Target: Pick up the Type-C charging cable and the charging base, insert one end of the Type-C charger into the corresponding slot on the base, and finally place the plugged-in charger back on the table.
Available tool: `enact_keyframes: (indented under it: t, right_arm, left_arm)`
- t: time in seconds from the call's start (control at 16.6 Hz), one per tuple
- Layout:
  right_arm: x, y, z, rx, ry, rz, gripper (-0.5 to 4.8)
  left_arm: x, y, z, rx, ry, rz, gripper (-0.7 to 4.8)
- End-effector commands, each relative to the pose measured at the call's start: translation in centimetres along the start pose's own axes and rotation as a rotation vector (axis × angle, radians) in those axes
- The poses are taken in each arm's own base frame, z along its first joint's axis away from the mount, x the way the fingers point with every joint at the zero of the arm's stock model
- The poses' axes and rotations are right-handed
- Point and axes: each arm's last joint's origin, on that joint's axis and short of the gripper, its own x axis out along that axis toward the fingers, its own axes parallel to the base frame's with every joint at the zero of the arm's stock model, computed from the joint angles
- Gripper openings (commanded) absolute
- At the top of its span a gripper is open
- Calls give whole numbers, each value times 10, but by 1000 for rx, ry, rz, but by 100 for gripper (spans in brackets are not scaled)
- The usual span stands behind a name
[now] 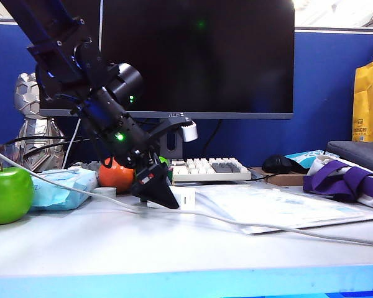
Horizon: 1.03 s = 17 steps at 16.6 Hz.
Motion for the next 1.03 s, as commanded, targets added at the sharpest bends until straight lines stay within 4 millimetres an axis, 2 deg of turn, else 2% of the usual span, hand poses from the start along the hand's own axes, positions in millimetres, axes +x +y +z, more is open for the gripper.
enact_keyframes:
  t: [0.06,0.12,0.24,0.3,0.36,0.42,0.48,0.79,0.97,1.03]
  right_arm:
    - [-1,7,5,-32,-10,27,-1]
    - [-1,7,5,-33,-10,28,-1]
    - [-1,7,5,-33,-10,27,-1]
    - [-1,7,5,-33,-10,28,-1]
    - [-1,7,5,-33,-10,28,-1]
    - [-1,7,5,-33,-10,28,-1]
    - [-1,7,5,-34,-10,28,-1]
    - [-1,7,5,-34,-10,28,-1]
    - [-1,7,5,-34,-9,30,-1]
    - [-1,7,5,-33,-7,31,-1]
  left_arm:
    - [6,-2,-10,-27,67,-15,420]
    - [6,-4,-12,-35,94,-17,342]
    - [5,-6,-14,-46,123,-33,241]
    - [5,-8,-15,-56,136,-50,239]
    - [5,-9,-14,-59,141,-61,143]
    - [3,-10,-11,-80,141,-62,3]
    - [0,-8,-7,-120,140,-59,-6]
    - [-49,18,37,-324,160,-56,-6]
    - [-77,22,54,-500,246,-114,-6]
    - [-81,19,53,-561,281,-134,-6]
